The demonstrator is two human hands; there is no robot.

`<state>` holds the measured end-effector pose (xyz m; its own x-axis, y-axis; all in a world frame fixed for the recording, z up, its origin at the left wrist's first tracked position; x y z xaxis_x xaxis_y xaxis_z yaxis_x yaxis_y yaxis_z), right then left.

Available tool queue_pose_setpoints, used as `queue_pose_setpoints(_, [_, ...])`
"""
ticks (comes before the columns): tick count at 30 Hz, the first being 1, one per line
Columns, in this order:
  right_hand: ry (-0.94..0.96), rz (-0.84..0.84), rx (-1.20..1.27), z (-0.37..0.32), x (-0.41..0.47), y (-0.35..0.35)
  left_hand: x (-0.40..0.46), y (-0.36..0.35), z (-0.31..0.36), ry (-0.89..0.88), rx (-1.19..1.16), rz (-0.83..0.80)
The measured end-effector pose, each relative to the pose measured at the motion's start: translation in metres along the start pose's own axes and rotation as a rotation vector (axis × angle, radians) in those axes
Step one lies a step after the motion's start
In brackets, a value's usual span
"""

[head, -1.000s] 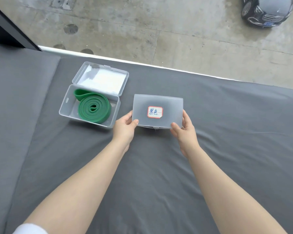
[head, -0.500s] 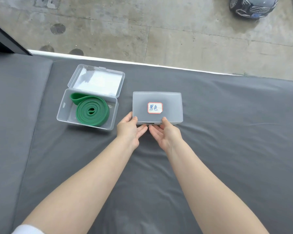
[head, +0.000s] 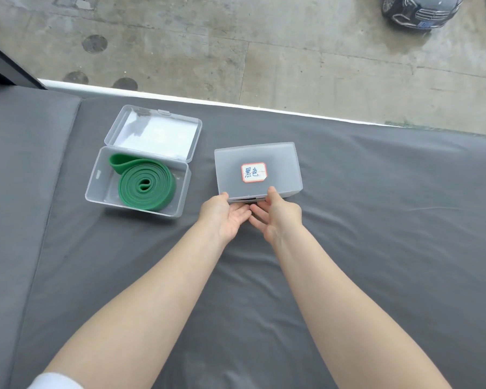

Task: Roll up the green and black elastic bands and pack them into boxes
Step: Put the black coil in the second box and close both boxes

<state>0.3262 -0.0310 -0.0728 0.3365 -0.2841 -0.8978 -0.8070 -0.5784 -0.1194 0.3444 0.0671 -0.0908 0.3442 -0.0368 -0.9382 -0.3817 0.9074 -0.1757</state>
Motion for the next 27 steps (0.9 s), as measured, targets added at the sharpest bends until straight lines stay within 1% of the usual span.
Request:
queue_pose_setpoints(1, [0.013, 0.007, -0.006, -0.001, 0.0, -0.001, -0.003, -0.003, 0.001, 0.007, 0.039, -0.02])
queue_pose_setpoints(3, [0.036, 0.02, -0.006, -0.002, 0.0, -0.003, -0.001, -0.002, 0.005, -0.055, 0.169, 0.01])
queue_pose_setpoints(5, [0.033, 0.007, 0.028, -0.002, 0.001, -0.004, 0.002, 0.004, 0.013, -0.209, 0.418, 0.078])
queue_pose_setpoints(7, [0.019, -0.004, 0.053, -0.005, 0.0, -0.004, 0.001, 0.006, 0.023, -0.413, 0.671, 0.132])
queue_pose_setpoints(9, [0.006, -0.005, 0.074, -0.007, -0.004, -0.003, -0.004, 0.005, 0.031, -0.542, 0.716, 0.14])
queue_pose_setpoints(13, [0.024, -0.042, 0.107, -0.011, -0.01, -0.004, -0.018, 0.002, 0.041, -0.65, 0.651, 0.111])
queue_pose_setpoints(15, [0.023, -0.065, 0.094, -0.014, -0.011, -0.006, -0.02, 0.002, 0.035, -0.64, 0.642, 0.044])
queue_pose_setpoints(16, [0.009, -0.071, 0.08, -0.016, -0.01, -0.007, -0.018, 0.004, 0.028, -0.598, 0.633, 0.011])
queue_pose_setpoints(19, [-0.039, -0.071, 0.046, -0.015, -0.004, -0.01, -0.011, 0.009, 0.007, -0.393, 0.528, -0.022])
queue_pose_setpoints(22, [-0.02, -0.035, 0.114, -0.012, -0.001, -0.013, -0.003, 0.005, -0.001, -0.243, 0.347, -0.065])
queue_pose_setpoints(24, [-0.004, 0.0, 0.187, -0.01, -0.001, -0.015, -0.001, -0.002, 0.0, -0.205, 0.241, -0.097])
queue_pose_setpoints(27, [0.004, 0.033, 0.209, -0.005, 0.001, -0.017, -0.002, -0.006, 0.006, -0.205, 0.165, -0.097])
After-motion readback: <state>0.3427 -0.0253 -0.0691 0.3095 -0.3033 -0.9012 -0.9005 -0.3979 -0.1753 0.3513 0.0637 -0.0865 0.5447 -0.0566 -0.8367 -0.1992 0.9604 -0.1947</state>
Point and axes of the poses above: each hand's wrist, its own x-axis towards the middle knuckle, its own y-axis out of the back of the hand, z = x × y, the point moved 5 cm from there along x, towards the middle knuckle, and after that the axes turned 14 degrees about x, right-handed, at the moved point
